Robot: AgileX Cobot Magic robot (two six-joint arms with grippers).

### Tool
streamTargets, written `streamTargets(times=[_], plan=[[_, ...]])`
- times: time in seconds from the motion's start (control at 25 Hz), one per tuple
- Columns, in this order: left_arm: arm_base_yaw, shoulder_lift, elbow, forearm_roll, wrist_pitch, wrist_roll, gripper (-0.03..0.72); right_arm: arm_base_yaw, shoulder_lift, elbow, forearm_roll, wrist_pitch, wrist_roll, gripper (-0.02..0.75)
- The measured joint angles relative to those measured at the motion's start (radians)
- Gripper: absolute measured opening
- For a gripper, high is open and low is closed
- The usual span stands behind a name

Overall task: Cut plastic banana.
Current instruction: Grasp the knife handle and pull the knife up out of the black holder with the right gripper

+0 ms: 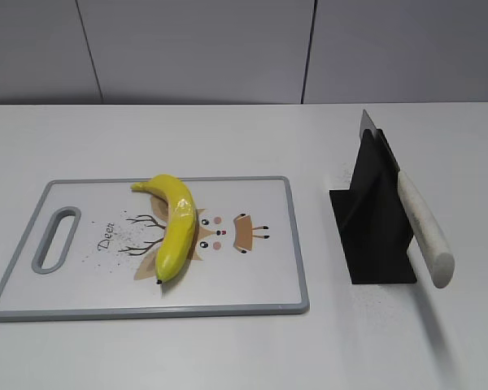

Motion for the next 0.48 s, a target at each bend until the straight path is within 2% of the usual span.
streamTargets(times=[0.48], plan=[[0.000, 0.000, 0.000, 0.000, 0.000, 0.000, 0.445, 0.000, 0.000, 0.000, 0.000, -0.001, 0.000, 0.592]])
